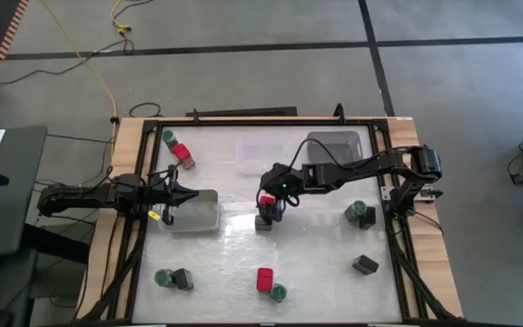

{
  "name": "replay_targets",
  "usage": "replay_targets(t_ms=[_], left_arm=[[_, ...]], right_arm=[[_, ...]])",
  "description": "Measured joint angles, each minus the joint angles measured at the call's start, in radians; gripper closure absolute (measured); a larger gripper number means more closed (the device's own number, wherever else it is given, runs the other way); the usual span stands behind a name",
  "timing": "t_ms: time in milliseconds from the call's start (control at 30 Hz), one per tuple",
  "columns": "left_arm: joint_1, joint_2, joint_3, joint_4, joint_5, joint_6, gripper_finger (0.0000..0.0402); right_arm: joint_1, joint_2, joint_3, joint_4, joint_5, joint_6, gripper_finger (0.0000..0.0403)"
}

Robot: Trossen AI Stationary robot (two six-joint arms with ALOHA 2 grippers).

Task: Sort spices by type
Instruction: Put the red seasoning can into the transparent bin

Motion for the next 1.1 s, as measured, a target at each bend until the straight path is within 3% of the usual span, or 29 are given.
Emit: replay_targets(t_ms=[300, 1100], left_arm=[[0.0, 0.0, 0.0, 0.0, 0.0, 0.0, 0.0401], [0.0, 0.0, 0.0, 0.0, 0.0, 0.0, 0.0401]], right_arm=[[-0.006, 0.0, -0.003, -0.005, 0.0, -0.068, 0.0023], [0.008, 0.083, -0.003, -0.03, -0.017, -0.015, 0.0032]])
